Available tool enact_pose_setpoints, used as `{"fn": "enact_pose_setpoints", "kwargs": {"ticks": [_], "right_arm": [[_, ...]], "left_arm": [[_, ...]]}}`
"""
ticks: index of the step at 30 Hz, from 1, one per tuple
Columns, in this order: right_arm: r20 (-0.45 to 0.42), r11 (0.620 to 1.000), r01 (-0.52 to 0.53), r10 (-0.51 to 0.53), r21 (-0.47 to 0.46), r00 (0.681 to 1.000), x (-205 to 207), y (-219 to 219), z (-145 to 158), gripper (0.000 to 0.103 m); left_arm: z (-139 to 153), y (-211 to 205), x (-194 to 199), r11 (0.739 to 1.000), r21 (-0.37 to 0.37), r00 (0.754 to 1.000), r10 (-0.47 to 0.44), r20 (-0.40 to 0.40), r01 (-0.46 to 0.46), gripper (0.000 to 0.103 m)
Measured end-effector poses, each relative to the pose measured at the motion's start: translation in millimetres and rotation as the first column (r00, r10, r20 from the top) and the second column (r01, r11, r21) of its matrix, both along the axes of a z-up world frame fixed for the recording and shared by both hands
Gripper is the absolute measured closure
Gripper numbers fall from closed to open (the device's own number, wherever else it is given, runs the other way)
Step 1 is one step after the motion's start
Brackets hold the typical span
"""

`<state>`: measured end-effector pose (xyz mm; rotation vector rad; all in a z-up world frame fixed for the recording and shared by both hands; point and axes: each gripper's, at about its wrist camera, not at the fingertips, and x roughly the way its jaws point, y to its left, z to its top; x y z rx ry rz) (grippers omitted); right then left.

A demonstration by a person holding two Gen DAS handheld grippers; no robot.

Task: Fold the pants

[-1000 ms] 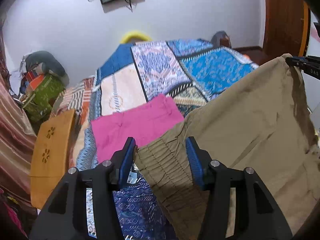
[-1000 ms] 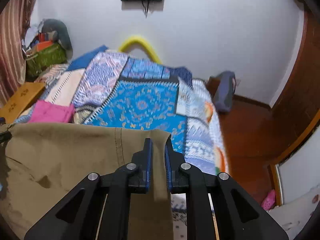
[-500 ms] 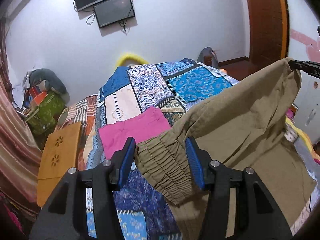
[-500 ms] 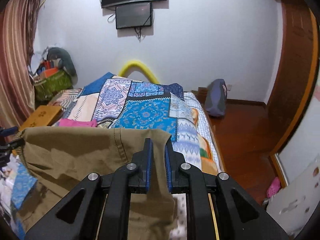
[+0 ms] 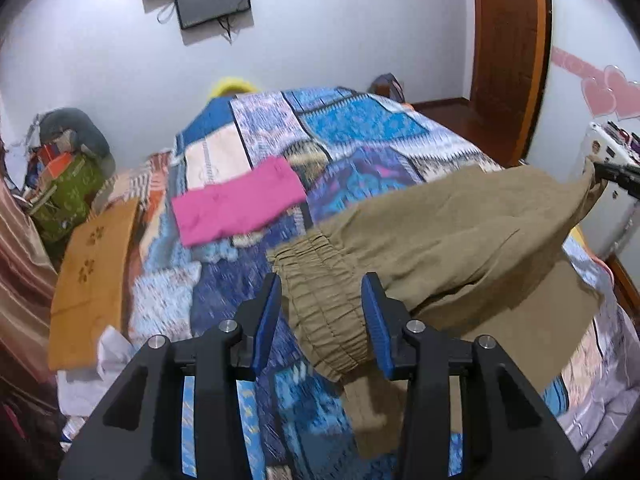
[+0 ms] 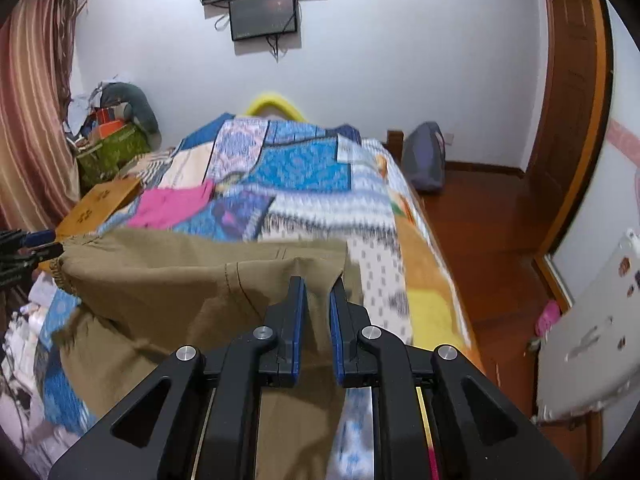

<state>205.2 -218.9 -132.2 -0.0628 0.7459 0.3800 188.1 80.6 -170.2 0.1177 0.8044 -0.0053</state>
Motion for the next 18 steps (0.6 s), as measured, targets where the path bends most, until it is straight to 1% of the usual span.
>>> {"fn": "enact_pose_setpoints", "kwargs": {"ticks": [6,11,12,14,15,18], "right_arm": [[-0.063,1.0,0.017,-0.017,-0.005,0.998,-25.3,-11.9,-34.9,0.092],[-0.119,0.999,0.008,-0.011,-0.031,0.993,-44.6,-13.1,-63.6,0.091],[-0.127,0.999,0.006,-0.011,-0.038,0.992,-47.8,-13.5,-67.1,0.089],[-0.142,0.999,0.01,-0.017,-0.054,0.99,-55.9,-15.3,-75.1,0.088],[-0.163,0.998,0.012,-0.021,-0.058,0.986,-57.5,-17.2,-79.4,0.088],[-0.195,0.998,0.024,-0.036,-0.061,0.98,-67.1,-23.5,-84.2,0.083]], "left_arm": [[-20.5,-7.8,-24.0,0.999,-0.036,0.999,-0.024,-0.043,0.023,0.061],[-37.6,-12.7,-37.4,0.999,-0.025,0.996,-0.041,-0.083,0.039,0.061],[-39.8,-13.1,-39.8,0.999,-0.023,0.996,-0.04,-0.085,0.038,0.061],[-41.0,-13.3,-44.3,0.999,-0.028,0.996,-0.039,-0.084,0.037,0.061],[-39.9,-12.9,-46.0,0.999,-0.031,0.996,-0.037,-0.082,0.034,0.061],[-31.9,-11.4,-51.0,0.998,-0.049,0.997,-0.035,-0.073,0.031,0.061]]}}
